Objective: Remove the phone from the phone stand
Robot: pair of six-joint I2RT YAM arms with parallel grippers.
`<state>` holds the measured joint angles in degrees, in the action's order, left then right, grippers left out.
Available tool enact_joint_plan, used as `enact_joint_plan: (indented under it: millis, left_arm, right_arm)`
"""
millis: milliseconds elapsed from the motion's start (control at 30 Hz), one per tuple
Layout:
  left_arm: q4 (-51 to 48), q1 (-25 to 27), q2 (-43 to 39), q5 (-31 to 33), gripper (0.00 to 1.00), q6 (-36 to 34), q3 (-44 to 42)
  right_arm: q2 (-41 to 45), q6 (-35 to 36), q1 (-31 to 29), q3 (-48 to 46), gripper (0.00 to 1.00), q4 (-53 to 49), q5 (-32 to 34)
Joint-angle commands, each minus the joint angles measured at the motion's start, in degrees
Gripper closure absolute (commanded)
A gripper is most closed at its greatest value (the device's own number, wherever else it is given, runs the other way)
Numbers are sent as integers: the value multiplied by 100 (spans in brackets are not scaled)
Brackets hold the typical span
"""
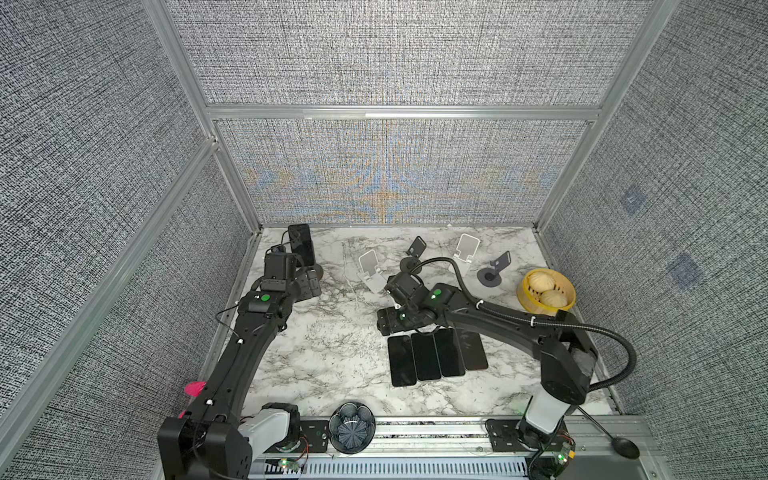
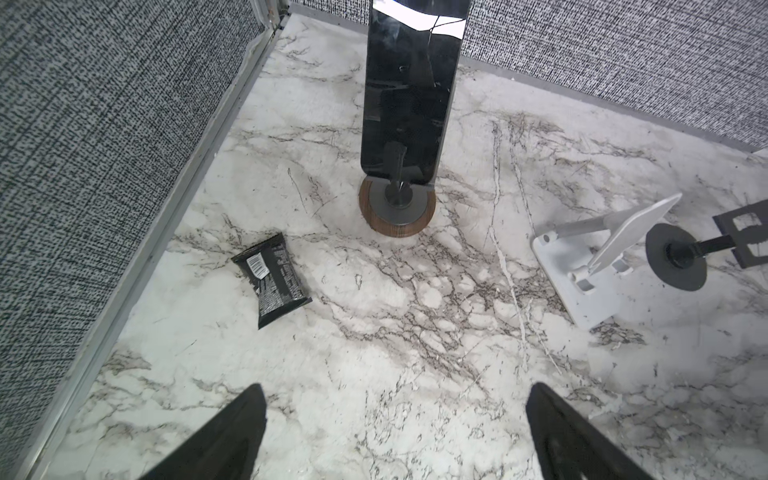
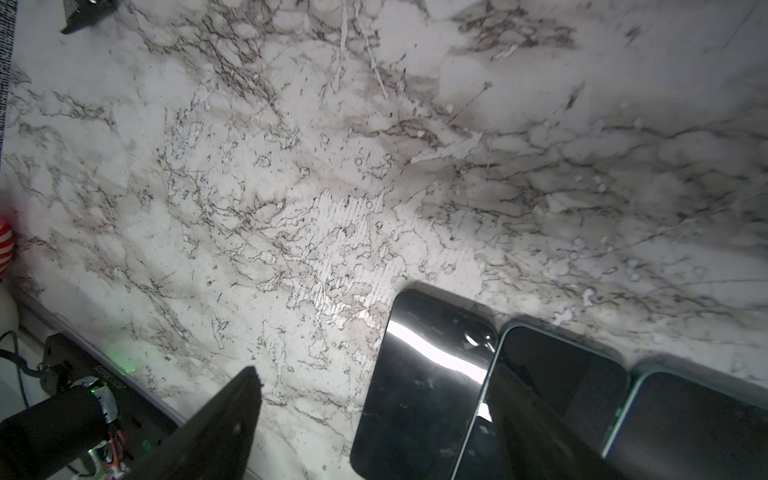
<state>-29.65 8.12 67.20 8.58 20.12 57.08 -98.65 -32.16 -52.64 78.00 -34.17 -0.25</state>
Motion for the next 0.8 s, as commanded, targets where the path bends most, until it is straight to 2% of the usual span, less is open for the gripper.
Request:
enact_joint_plan:
  millis: [0, 67, 167, 300, 600, 767]
  left_arm:
    - [1170, -16, 272, -41, 1, -170, 13]
    - [1477, -69, 585, -246, 1, -400, 202]
    - [1253, -83, 1175, -415, 1, -603, 852]
    - [1406, -85, 1726, -157, 1, -972, 1363]
    - [1611, -137, 2858, 255, 1, -1111, 2199]
    - [1572, -398, 3444, -273, 1, -1156, 2579]
  right_arm:
    - [224, 610, 85, -58, 13, 24, 224]
    - [428, 723, 151, -244, 13, 48, 275]
    - [744, 729, 342, -730, 11, 218, 204]
    - [1084, 645, 638, -1393, 5, 754, -95]
    - [1232, 665, 912, -1747, 4, 816, -182]
    - [1314, 649, 1021, -1855, 4, 790, -204]
